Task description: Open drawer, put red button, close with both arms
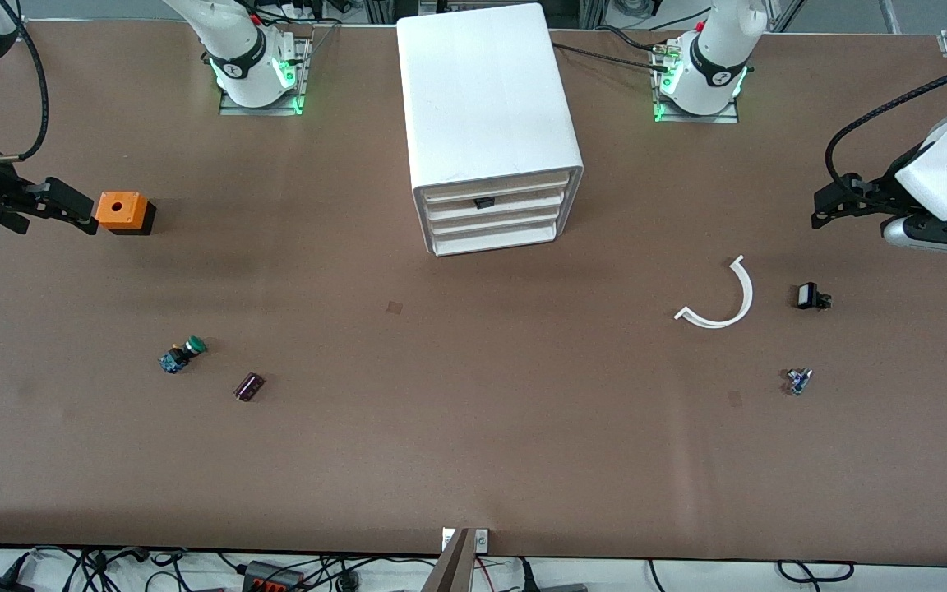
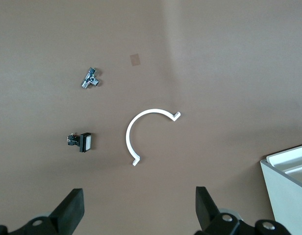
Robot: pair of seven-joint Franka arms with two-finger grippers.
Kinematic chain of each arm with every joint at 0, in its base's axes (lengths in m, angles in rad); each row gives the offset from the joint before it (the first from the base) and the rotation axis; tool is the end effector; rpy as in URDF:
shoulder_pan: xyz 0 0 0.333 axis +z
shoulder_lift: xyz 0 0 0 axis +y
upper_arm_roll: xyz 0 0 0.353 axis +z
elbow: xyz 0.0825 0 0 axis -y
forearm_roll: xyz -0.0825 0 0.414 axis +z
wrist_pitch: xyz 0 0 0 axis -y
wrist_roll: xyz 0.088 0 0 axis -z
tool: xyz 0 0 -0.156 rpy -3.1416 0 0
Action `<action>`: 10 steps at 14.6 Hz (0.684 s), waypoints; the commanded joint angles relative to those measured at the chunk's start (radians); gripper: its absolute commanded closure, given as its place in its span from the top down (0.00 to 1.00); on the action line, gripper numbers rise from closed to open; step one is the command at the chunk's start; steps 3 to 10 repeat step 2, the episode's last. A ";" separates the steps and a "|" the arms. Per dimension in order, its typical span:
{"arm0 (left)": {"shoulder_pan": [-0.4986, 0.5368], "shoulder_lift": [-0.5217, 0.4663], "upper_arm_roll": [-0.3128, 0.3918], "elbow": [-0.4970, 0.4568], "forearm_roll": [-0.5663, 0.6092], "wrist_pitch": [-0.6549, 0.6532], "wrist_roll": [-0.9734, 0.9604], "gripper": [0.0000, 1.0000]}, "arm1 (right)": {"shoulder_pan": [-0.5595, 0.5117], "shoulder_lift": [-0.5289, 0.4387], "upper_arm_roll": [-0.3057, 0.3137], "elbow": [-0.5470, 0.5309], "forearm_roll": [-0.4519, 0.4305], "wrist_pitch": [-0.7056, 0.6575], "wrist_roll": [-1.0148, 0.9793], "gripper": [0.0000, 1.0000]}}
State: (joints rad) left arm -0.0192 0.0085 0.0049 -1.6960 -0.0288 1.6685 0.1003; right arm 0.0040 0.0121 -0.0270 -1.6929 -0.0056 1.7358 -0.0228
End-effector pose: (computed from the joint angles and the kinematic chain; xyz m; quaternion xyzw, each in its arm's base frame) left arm 0.5890 -0.0127 0.5529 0.9982 -0.0556 -0.0174 0.0150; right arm 0.6007 -0.0145 0.5581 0.9999 0.0003 0.0153 0.0033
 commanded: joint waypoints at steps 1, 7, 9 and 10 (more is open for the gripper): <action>-0.004 0.014 0.003 0.032 -0.020 -0.024 -0.007 1.00 | -0.005 -0.038 0.007 -0.045 -0.013 0.021 -0.014 1.00; -0.004 0.014 0.004 0.032 -0.020 -0.024 -0.007 1.00 | -0.005 -0.038 0.007 -0.045 -0.013 0.021 -0.014 1.00; -0.004 0.014 0.004 0.032 -0.020 -0.024 -0.007 1.00 | -0.005 -0.038 0.007 -0.045 -0.013 0.021 -0.014 1.00; -0.004 0.014 0.004 0.032 -0.020 -0.024 -0.007 1.00 | -0.005 -0.038 0.007 -0.045 -0.013 0.021 -0.014 1.00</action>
